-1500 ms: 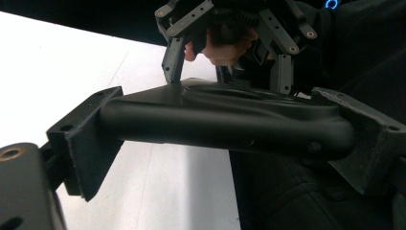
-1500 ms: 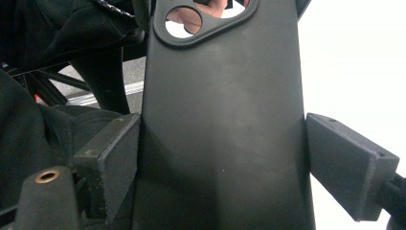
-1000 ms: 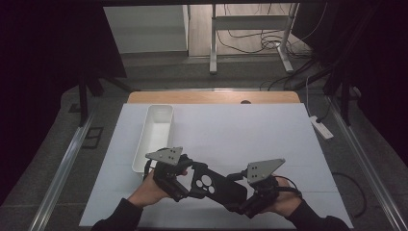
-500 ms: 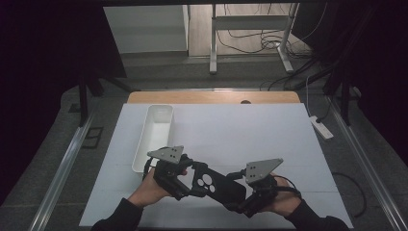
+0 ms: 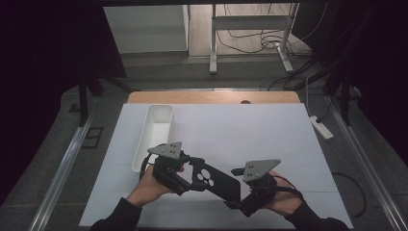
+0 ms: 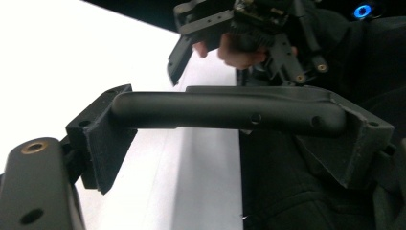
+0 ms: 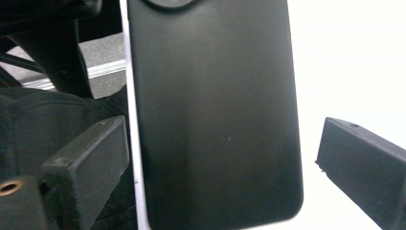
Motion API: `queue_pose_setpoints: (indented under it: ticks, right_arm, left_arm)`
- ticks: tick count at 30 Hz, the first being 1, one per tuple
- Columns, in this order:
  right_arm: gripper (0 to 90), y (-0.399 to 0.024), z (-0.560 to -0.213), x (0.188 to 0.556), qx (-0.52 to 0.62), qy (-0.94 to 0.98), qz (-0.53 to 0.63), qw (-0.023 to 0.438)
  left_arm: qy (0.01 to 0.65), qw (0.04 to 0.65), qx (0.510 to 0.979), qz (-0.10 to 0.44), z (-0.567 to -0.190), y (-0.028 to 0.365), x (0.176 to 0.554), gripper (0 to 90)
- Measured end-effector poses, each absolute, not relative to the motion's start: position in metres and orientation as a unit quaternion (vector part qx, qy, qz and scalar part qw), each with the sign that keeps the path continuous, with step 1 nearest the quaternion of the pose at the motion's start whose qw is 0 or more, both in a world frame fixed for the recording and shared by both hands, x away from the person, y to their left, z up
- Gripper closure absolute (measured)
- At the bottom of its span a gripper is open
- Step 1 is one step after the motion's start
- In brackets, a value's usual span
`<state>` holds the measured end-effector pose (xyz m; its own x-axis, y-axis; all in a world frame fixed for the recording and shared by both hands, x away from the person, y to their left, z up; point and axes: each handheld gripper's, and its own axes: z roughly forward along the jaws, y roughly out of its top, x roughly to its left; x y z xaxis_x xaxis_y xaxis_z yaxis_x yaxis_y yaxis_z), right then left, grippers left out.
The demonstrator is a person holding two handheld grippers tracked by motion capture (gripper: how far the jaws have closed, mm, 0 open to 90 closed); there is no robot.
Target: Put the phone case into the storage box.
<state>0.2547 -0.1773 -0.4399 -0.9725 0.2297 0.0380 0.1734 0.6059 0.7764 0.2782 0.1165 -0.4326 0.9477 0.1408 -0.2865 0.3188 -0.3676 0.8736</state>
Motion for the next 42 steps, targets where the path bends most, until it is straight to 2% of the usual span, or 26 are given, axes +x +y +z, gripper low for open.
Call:
queue_pose_setpoints:
  ticks: [11, 21, 42]
  right_arm:
    - [0.0, -0.185, -0.437, 0.259, 0.162, 0.892, 0.416, 0.073]
    - [0.0, -0.183, -0.441, 0.258, 0.190, 0.886, 0.415, 0.084]
    - [0.0, -0.163, -0.459, 0.254, 0.234, 0.889, 0.378, 0.114]
  left_arm:
    - [0.183, 0.533, 0.825, -0.052, -0.425, 0.121, 0.284, 15.7]
    - [0.235, 0.514, 0.824, -0.029, -0.421, 0.121, 0.287, 15.6]
    - [0.302, 0.489, 0.818, -0.031, -0.417, 0.108, 0.271, 15.4]
